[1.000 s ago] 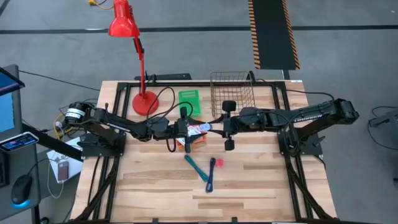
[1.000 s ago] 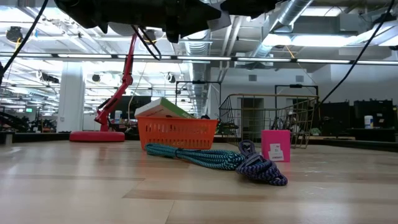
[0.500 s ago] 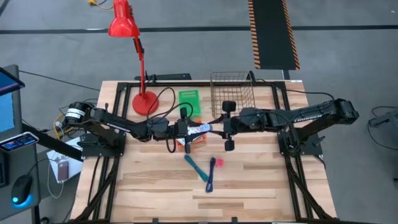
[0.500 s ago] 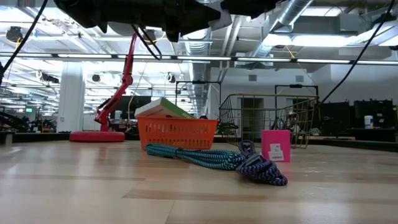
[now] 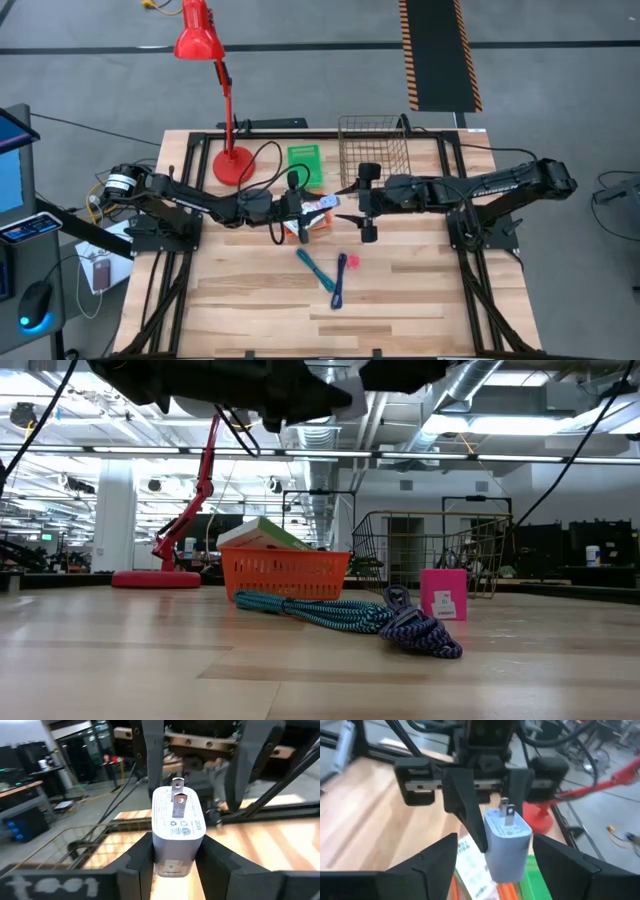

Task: Pick and place items into bin
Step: Put the white adapter into the green bin

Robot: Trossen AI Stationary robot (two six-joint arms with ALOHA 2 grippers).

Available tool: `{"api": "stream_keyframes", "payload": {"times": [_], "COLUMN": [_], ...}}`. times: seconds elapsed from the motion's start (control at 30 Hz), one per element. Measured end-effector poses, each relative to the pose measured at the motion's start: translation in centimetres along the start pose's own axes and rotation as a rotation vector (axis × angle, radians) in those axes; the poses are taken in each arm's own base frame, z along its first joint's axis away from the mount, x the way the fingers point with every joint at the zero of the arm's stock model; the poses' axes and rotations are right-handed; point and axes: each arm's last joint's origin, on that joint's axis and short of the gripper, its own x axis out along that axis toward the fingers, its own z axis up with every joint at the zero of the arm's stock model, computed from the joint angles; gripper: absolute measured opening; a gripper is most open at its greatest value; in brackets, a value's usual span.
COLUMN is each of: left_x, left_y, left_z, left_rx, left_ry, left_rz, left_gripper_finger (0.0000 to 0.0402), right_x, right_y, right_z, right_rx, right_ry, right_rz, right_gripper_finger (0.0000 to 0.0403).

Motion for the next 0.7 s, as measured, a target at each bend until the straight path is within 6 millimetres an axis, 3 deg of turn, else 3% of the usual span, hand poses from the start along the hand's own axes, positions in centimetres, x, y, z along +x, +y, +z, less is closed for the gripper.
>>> {"api": "stream_keyframes", "payload": {"times": [0.27,0.7], "left_x": [0.2,-0.1], "left_y": [1.9,9.8], "left_z": [-1.4,-5.3], "left_rx": [0.085,-0.019], "left_ry": [0.158,0.442], "left_rz": [0.223,0.532], "left_gripper_finger": [0.0102,0.0102], "right_x": [-0.1,-0.3], "right_y": [0.2,0.6], "right_z": [-1.3,-2.3], "right_rx": [-0.023,0.054], "right_ry": [0.151,0.254], "right_rz": [-0.035,-0.01], "right_gripper_finger": [0.0263,0.0263]}}
